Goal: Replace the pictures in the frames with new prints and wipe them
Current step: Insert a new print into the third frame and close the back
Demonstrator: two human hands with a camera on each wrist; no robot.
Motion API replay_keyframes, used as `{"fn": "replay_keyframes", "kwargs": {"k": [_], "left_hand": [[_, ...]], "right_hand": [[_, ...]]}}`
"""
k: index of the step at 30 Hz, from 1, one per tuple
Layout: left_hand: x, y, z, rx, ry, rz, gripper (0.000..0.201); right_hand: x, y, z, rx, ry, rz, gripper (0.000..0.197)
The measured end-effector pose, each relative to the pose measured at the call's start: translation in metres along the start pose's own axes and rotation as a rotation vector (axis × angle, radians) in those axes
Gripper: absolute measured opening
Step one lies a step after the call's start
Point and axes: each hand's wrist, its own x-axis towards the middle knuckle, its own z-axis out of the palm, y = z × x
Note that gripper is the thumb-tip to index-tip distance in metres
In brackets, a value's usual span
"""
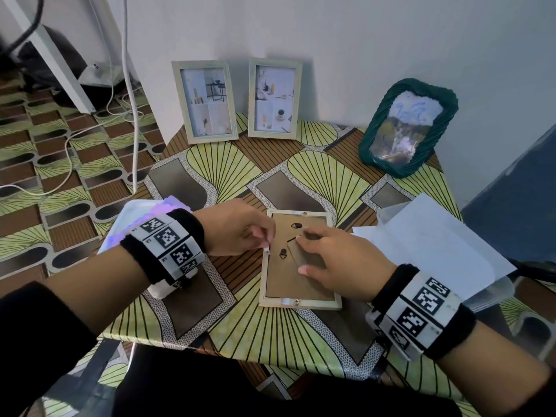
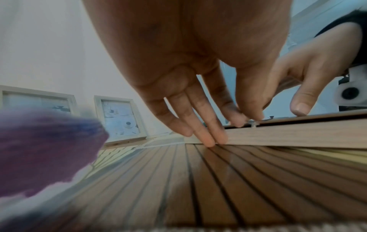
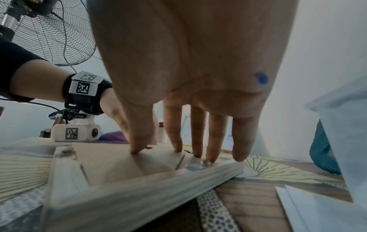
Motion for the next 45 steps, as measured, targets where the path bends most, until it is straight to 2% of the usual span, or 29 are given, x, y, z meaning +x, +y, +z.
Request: {"fn": "replay_keyframes", "kwargs": {"k": [4,7,12,16,19,22,25,27,28,31,33,37,42,45], "left_hand": [[-0.009,-0.003,0.001,0.014,-0.014,-0.033,0.020],[-0.019,-0.002,0.009,-0.038,0.040,-0.028,0.019],[-0.022,0.002,0.019,-0.061,0.202,-0.091,0.017],[-0.019,0.005,0.016,-0.096,0.187,-0.108,0.013],[-0.017,0.007,0.016,-0.074,0.199,-0.139,0.004],[-0.015,0.010,0.018,-0.073,0.205,-0.175,0.003],[-0.017,0.013,0.020,-0.108,0.270,-0.243,0.003],[-0.021,0.018,0.023,-0.116,0.295,-0.274,0.006],[-0.024,0.020,0.025,-0.115,0.306,-0.285,0.007],[-0.036,0.031,0.032,-0.109,0.308,-0.275,0.020],[-0.044,0.038,0.037,-0.073,0.256,-0.226,0.031],[-0.058,0.045,0.040,-0.083,0.271,-0.219,0.041],[-0.076,0.040,0.040,-0.193,0.402,-0.273,0.028],[-0.084,0.035,0.045,-0.169,0.356,-0.327,0.038]], "right_hand": [[-0.001,0.000,0.000,0.028,0.011,0.013,0.067],[-0.001,-0.001,-0.001,0.009,0.002,0.013,0.068],[0.003,-0.009,-0.007,-0.150,-0.061,-0.003,0.058],[0.006,-0.010,-0.011,-0.173,-0.088,-0.009,0.051],[0.003,-0.006,-0.010,-0.090,-0.062,-0.017,0.054],[-0.004,0.002,-0.008,0.153,0.034,0.010,0.053],[-0.014,0.011,-0.006,0.310,0.242,0.125,0.042],[-0.021,0.016,-0.004,0.351,0.331,0.213,0.025],[-0.023,0.017,-0.003,0.359,0.320,0.235,0.014],[-0.025,0.016,0.002,0.366,0.184,0.263,0.020],[-0.024,0.013,0.005,0.344,0.163,0.259,0.023],[-0.019,0.005,0.005,0.338,0.177,0.211,0.024],[-0.016,-0.001,0.007,0.397,0.185,0.125,0.020],[-0.019,0.002,0.010,0.398,0.275,0.110,0.016]]}}
